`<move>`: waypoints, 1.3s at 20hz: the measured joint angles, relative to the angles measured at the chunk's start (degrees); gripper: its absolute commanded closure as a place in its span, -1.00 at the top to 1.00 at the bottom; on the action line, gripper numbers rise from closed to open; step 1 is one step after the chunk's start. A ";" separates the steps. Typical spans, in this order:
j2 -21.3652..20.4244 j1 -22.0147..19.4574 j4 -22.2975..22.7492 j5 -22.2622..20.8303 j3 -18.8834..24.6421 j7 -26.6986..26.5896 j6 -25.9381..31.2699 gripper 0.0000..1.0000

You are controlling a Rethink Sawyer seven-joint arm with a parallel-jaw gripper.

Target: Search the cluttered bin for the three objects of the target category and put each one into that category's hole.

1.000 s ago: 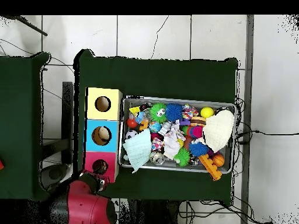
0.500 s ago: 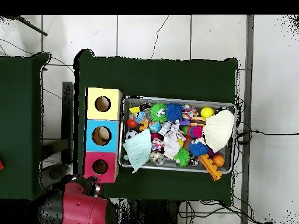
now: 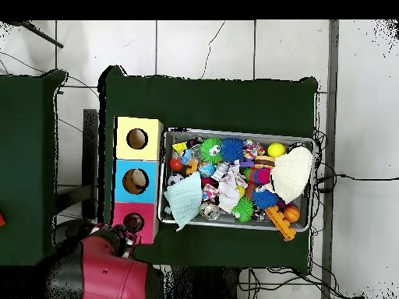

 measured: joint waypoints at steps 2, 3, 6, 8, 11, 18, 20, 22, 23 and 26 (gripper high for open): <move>-0.27 -3.09 -0.61 -0.26 0.17 0.00 -0.07 -1.00; -0.25 -4.40 -0.82 -0.38 0.34 0.00 -0.17 -1.00; -0.09 -10.27 -1.51 -1.24 1.52 0.00 -1.29 -1.00; 0.09 -13.67 -1.84 -1.92 2.42 0.00 -2.43 -1.00; 0.39 -18.79 -2.21 -3.16 4.10 0.00 -4.66 -1.00; 2.51 -30.82 -4.51 -8.21 9.10 0.00 -7.81 -1.00; 3.19 -32.72 -5.69 -9.82 10.28 0.00 -7.83 -1.00; 3.79 -34.61 -7.05 -11.62 11.86 0.00 -7.81 -1.00; 4.03 -35.25 -7.64 -12.44 12.53 0.00 -7.81 -1.00; 4.54 -36.70 -9.08 -14.41 14.16 0.00 -7.82 -1.00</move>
